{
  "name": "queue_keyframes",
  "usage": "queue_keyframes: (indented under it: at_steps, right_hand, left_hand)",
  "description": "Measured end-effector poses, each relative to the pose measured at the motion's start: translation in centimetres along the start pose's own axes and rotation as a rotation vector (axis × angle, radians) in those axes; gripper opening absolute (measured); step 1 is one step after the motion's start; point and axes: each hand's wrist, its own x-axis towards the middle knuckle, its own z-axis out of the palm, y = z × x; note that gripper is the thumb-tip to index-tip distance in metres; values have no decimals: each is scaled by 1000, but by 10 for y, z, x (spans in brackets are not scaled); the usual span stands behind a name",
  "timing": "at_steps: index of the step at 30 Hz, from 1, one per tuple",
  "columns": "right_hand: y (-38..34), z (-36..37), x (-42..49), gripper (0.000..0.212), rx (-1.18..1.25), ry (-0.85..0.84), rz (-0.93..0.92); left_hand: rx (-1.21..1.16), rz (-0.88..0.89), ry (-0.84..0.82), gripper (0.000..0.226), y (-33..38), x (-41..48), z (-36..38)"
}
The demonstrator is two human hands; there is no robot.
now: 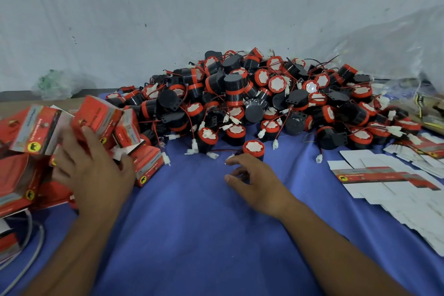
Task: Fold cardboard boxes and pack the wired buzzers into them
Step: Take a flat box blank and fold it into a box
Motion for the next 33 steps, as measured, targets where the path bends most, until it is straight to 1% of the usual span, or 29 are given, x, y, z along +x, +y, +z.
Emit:
queue_keyframes:
  at_steps: [1, 4, 6, 8, 10, 11, 12, 13, 15, 16, 17, 18, 19, 21, 22, 24, 26, 29, 30, 31, 32, 33]
  right_hand:
    - [0, -1, 0, 32, -7, -1, -2]
    - [1, -3, 2, 29, -42, 2, -12]
    - [0, -6, 3, 21, -52, 51, -6]
    - [-1, -13, 6, 17, -73, 161, 27]
    - [0, -29, 8, 10, -179, 320, 114]
    - [5, -41, 9, 13, -258, 392, 183]
    - [11, -55, 8, 21, -358, 440, 280]
    - [18, -68, 5, 34, -470, 457, 406]
    - [34, -95, -7, 60, -635, 406, 689]
    - [41, -106, -13, 67, -658, 357, 814]
    - [47, -116, -19, 71, -652, 304, 912]
    - [51, -124, -23, 70, -633, 253, 960]
    - [53, -131, -26, 62, -619, 215, 963]
    - [53, -138, -29, 32, -634, 212, 910]
    - [53, -138, -29, 28, -652, 232, 895]
    - [52, -135, -27, 31, -670, 255, 866]
    - [48, -130, -24, 30, -649, 311, 831]
    - [41, -127, -21, 19, -669, 399, 781]
    - [38, -126, -20, 19, -678, 437, 770]
    - [34, -126, -20, 18, -678, 474, 753]
    - [30, -126, -20, 16, -674, 512, 734]
    - [25, -127, -20, 15, -671, 548, 718]
  left_hand:
    - [12, 9, -12, 78, 2, -2, 1]
    - [4, 41, 19, 82, 5, -2, 1]
    - [-25, 75, 47, 80, 11, -4, -1]
    - [-59, 162, 71, 74, 19, -7, -2]
    - [-118, 286, 81, 65, 26, -10, -4]
    - [-158, 342, 73, 61, 30, -12, -5]
    - [-195, 386, 55, 56, 34, -14, -6]
    - [-225, 423, 32, 52, 38, -16, -7]
    - [-277, 507, -6, 43, 43, -19, -8]
    - [-303, 544, -18, 39, 44, -20, -8]
    - [-328, 572, -30, 36, 44, -19, -8]
    - [-353, 593, -46, 33, 43, -19, -7]
    - [-376, 610, -70, 31, 43, -20, -6]
    - [-411, 642, -143, 30, 43, -22, -5]
    - [-426, 657, -181, 30, 44, -24, -5]
    - [-453, 687, -237, 31, 46, -28, -5]
    - [-466, 682, -330, 40, 50, -32, -5]
    - [-378, 613, -594, 71, 50, -41, -1]
    - [-342, 606, -682, 78, 49, -45, 2]
    - [-321, 598, -738, 78, 49, -47, 3]
    - [-315, 589, -728, 74, 49, -47, 4]
    - [-305, 583, -649, 68, 49, -44, 4]
